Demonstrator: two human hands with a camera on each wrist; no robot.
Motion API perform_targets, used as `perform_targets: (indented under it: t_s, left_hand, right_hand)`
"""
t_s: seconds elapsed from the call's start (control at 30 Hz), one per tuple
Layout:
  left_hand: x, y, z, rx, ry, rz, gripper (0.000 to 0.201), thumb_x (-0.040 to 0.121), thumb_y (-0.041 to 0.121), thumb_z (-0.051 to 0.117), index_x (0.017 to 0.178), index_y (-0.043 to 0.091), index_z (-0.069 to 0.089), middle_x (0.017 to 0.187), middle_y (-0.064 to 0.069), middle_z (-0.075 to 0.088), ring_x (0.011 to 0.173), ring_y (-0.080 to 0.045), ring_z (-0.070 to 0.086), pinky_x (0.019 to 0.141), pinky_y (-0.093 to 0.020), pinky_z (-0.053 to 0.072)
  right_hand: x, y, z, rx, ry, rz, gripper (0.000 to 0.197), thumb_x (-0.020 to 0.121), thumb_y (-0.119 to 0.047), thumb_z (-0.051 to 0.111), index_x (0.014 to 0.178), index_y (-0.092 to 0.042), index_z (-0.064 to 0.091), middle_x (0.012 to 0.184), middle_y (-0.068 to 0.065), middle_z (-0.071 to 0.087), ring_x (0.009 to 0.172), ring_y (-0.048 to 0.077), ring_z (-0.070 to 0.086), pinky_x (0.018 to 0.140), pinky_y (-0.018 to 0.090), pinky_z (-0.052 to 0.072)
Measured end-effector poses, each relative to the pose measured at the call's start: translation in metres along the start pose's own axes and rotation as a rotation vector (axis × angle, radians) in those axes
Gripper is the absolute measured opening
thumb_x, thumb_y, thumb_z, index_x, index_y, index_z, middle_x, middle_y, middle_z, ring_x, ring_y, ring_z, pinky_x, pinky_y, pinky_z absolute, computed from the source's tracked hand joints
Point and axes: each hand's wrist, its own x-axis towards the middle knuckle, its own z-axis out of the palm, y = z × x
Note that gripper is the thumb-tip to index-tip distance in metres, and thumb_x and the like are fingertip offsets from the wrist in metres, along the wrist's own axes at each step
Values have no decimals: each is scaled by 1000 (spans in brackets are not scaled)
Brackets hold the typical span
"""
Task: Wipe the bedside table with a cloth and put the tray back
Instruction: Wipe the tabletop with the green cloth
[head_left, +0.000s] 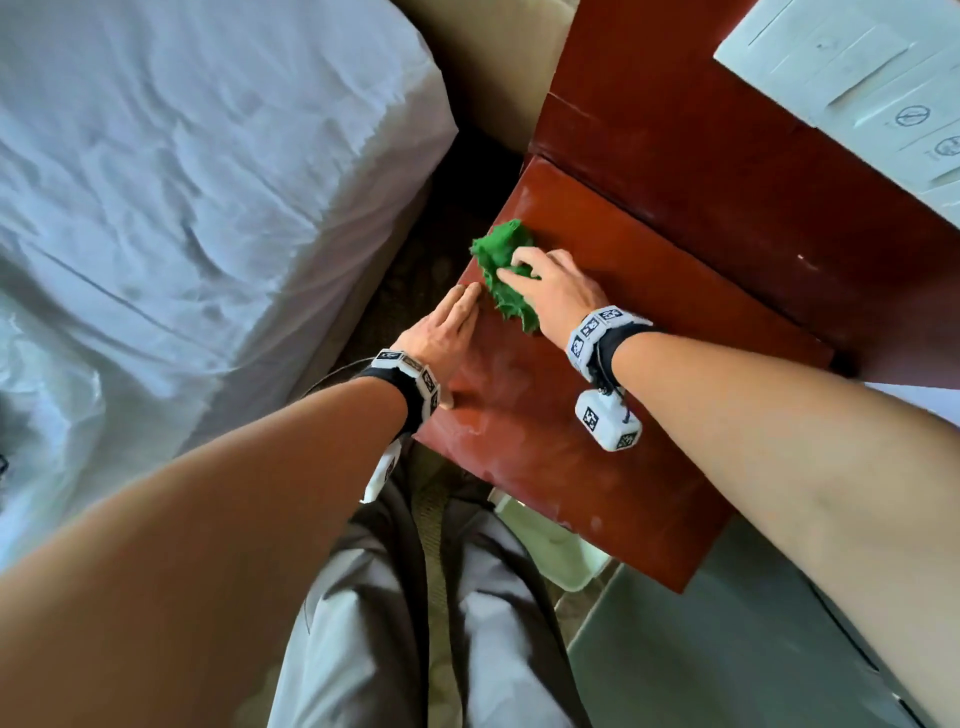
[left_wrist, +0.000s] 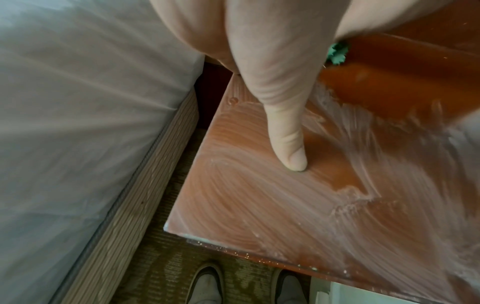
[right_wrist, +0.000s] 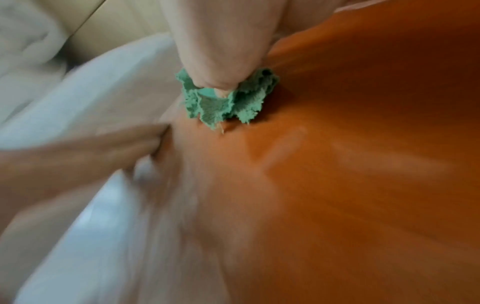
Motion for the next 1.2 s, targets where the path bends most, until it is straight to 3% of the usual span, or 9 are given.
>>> perform_targets:
  t_s: [0.13,0.23,0.3,0.57,0.77,0.9,1.0,1.07,1.2]
  left_hand:
    - [0,-3,4,-21,14,10,154,52,76,75,150,-9,-6,158,-27,-17,149,-36,-10,123,-39,10]
    - [1,-5,4,-45,18,12,155,50,74,78,150,-9,-6,159,-26,-15,149,-35,-9,123,-38,10]
    - [0,-6,4,-69,14,8,156,49,74,79,150,-9,-5,159,-24,-16,149,-35,-9,123,-38,12]
    - [-10,-6,4,-153,49,-38,151,54,71,79,151,-7,-5,160,-22,-14,150,-34,-7,123,-36,9]
    - [-38,-2,33,-534,100,-283,144,55,50,91,154,1,0,162,-17,-8,150,-33,0,120,-41,24]
    - [-52,12,52,-630,97,-279,131,66,32,89,156,7,-3,163,-9,-6,149,-26,6,114,-40,35]
    - [-52,16,56,-622,84,-254,132,66,31,89,155,6,-5,163,-7,-6,148,-25,9,113,-40,36]
    - [-53,15,54,-609,61,-253,139,62,35,91,155,7,-7,163,-7,-7,149,-24,10,112,-38,37]
    - [-55,14,54,-629,57,-237,143,60,39,92,155,7,-10,163,-7,-9,149,-25,11,113,-41,36]
  right_hand:
    - [40,13,-20,77,193,205,59,85,-4,50,133,-36,47,133,-10,39,108,26,42,70,34,47]
    - [62,14,-31,131,210,292,60,83,-3,48,137,-29,49,137,-1,38,111,32,41,76,34,43]
    - [65,8,-31,128,206,309,62,81,-1,50,138,-25,48,138,1,38,112,33,40,72,32,37]
    - [26,-21,-17,-1,111,148,61,84,-3,54,135,-34,45,135,-10,36,112,27,38,69,33,46]
    - [-16,-61,12,-8,29,141,72,80,3,52,138,-38,42,137,-14,34,119,23,35,75,35,50]
    - [-53,-93,35,-15,-28,79,76,79,5,53,139,-40,39,143,-14,28,125,22,32,80,35,49]
    - [-87,-101,55,2,-50,69,72,83,1,53,138,-44,39,144,-16,29,125,21,32,80,36,49]
    - [-108,-94,66,28,-32,141,71,85,1,53,137,-45,40,141,-18,31,120,19,34,76,35,51]
    - [-133,-68,67,122,132,451,54,91,-9,57,134,-41,49,135,-18,39,108,19,42,65,35,53]
